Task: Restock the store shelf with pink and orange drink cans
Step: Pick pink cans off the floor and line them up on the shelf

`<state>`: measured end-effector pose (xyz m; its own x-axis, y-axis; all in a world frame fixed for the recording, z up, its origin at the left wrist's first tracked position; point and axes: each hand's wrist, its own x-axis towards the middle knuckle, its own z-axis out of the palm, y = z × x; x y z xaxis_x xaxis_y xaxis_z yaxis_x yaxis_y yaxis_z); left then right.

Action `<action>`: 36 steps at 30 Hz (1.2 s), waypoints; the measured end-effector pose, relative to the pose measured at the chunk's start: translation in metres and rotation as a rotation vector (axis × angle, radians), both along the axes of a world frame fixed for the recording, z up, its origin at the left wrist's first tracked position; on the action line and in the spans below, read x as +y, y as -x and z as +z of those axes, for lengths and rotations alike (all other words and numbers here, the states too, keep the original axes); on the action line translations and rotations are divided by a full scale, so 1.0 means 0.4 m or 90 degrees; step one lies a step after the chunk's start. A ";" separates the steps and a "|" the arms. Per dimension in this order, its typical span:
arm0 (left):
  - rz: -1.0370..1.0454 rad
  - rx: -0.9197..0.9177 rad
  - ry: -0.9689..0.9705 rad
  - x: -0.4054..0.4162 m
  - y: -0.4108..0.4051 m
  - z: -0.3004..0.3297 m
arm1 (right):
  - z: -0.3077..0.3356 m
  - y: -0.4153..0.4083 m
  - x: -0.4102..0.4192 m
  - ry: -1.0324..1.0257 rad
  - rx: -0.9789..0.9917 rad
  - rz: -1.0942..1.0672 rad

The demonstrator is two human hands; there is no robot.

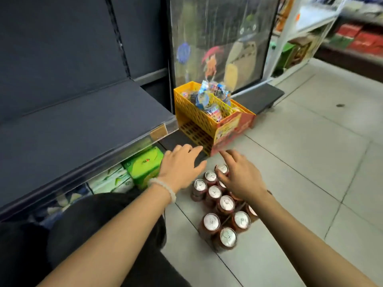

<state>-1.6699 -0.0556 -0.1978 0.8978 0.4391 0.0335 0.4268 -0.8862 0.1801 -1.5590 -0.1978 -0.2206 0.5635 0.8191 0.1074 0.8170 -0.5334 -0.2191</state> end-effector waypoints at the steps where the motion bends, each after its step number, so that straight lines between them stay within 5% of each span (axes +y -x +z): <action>1: 0.016 0.017 0.029 -0.012 -0.019 -0.040 | -0.036 -0.015 -0.014 0.022 0.016 -0.018; 9: 0.088 0.173 0.126 -0.002 -0.093 -0.342 | -0.319 -0.090 0.006 0.196 0.108 -0.026; 16: 0.066 0.183 0.190 0.031 -0.168 -0.542 | -0.457 -0.139 0.077 0.279 0.151 -0.049; 28: 0.141 0.132 0.426 0.077 -0.200 -0.685 | -0.538 -0.152 0.123 0.327 0.156 -0.091; 36: 0.132 0.127 0.394 0.092 -0.200 -0.684 | -0.542 -0.153 0.126 0.309 0.151 -0.111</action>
<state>-1.5900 -0.0188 -0.4713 0.7553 0.4879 -0.4375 0.6550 -0.5410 0.5275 -1.4977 -0.1474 -0.4373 0.6581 0.6352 -0.4041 0.6657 -0.7417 -0.0818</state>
